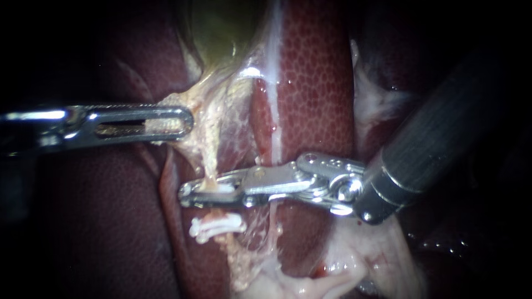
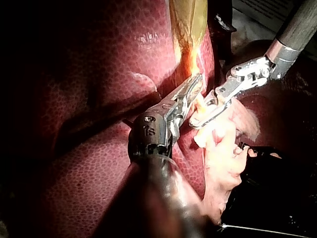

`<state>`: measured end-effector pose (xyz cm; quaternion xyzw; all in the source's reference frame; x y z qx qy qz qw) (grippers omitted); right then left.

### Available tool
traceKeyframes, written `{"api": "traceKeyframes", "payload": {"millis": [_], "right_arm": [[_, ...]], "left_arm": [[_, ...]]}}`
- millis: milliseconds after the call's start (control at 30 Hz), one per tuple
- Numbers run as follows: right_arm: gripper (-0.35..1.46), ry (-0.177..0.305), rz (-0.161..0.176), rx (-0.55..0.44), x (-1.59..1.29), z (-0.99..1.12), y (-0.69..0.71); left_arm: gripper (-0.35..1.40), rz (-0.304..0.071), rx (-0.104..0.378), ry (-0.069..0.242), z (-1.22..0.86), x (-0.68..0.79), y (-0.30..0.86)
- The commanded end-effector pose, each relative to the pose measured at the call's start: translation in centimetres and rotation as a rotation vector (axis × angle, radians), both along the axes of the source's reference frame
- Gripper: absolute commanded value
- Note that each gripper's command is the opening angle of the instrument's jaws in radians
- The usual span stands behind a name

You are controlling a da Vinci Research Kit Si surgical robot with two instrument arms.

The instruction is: Going back third clip left tube

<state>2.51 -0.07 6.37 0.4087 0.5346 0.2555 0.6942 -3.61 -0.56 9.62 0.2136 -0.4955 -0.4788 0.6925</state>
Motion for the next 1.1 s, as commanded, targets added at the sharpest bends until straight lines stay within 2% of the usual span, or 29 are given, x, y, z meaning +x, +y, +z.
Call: {"api": "traceKeyframes", "payload": {"millis": [33,600,633,667,767,867,967,1100], "right_arm": [[-0.35,0.0,0.0,0.0,0.0,0.0,0.0],[-0.35,0.0,0.0,-0.001,0.02,0.01,0.0],[-0.24,0.0,0.001,-0.001,0.03,0.01,0.0],[-0.05,0.002,-0.003,-0.018,0.03,0.01,0.0],[0.25,0.021,-0.009,-0.067,0.06,0.02,0.01],[0.39,0.027,-0.008,-0.084,0.07,0.03,0.02],[0.46,0.033,-0.011,-0.107,0.07,0.05,0.02],[0.56,0.004,0.03,-0.145,0.07,0.07,0.04]], "left_arm": [[-0.35,0.0,0.0,0.0,0.0,0.0,0.0],[-0.35,0.0,0.0,0.0,0.01,0.0,0.0],[-0.35,0.0,0.0,0.0,0.01,0.0,0.0],[-0.35,0.0,0.0,0.0,0.01,0.0,0.0],[-0.35,0.0,0.0,0.0,0.02,0.01,0.01],[-0.35,0.001,0.0,-0.001,0.04,0.02,0.02],[-0.35,0.002,0.0,-0.002,0.07,0.04,0.04],[-0.35,0.003,0.0,-0.002,0.08,0.05,0.04]]}}
